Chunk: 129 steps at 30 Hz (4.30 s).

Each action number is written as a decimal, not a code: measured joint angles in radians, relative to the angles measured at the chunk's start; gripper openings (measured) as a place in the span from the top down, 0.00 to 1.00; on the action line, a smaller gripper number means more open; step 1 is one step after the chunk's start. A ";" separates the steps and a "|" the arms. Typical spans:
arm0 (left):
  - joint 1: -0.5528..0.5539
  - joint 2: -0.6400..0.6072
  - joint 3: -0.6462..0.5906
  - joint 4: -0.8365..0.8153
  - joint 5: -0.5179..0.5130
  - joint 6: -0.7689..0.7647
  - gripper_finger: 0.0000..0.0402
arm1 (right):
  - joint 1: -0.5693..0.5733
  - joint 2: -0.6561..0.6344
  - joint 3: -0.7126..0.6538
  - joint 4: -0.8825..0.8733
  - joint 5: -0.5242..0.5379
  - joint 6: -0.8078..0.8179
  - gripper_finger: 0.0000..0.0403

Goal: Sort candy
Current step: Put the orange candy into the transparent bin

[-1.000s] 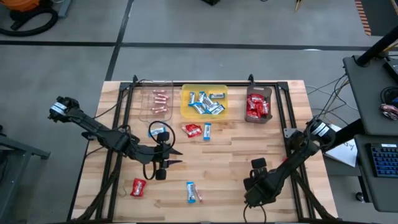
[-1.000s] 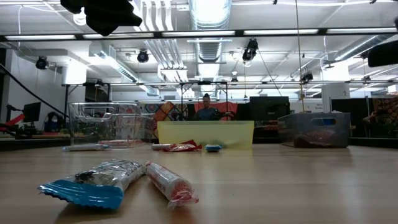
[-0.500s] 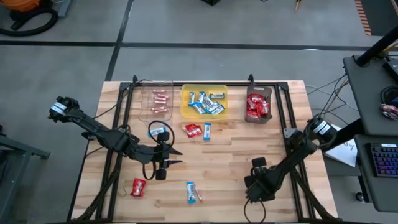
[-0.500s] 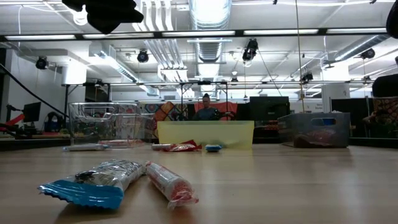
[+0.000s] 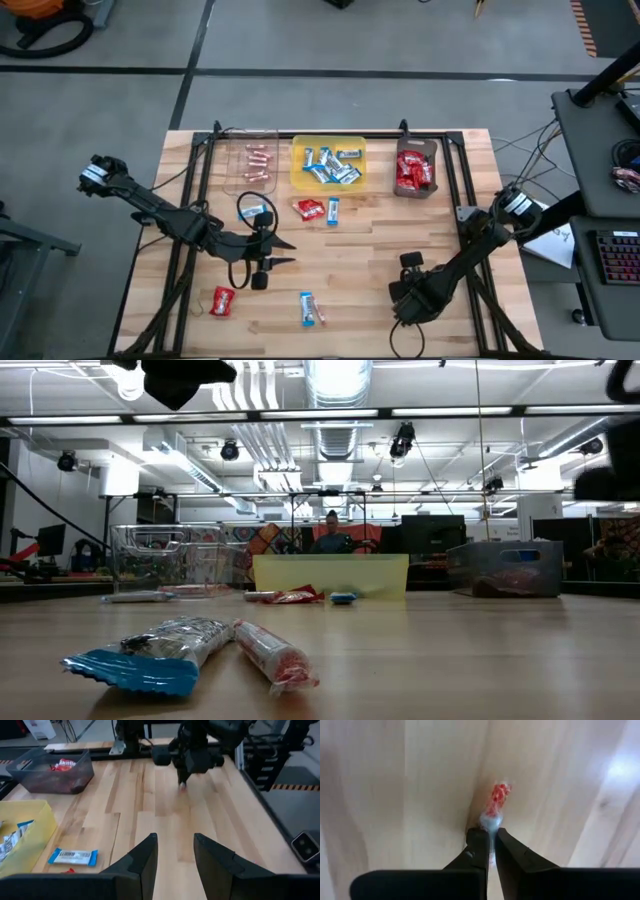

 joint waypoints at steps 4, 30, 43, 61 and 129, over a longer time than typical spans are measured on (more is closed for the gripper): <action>0.000 0.000 -0.006 0.063 0.010 0.035 0.72 | -0.006 -0.064 0.032 0.026 0.102 0.054 0.96; -0.001 0.052 -0.213 0.738 0.097 0.131 0.52 | -0.164 -0.184 -0.084 1.326 0.459 -0.703 0.98; 0.001 0.296 -0.103 0.839 0.095 0.152 0.52 | -0.233 -0.137 -0.080 1.513 0.359 -0.761 0.98; 0.010 0.414 0.013 0.819 0.055 0.206 0.71 | -0.242 -0.137 -0.080 1.515 0.359 -0.796 0.98; 0.990 0.014 0.012 -0.779 0.141 0.620 0.85 | -0.242 -0.175 -0.051 1.244 0.468 -0.492 0.58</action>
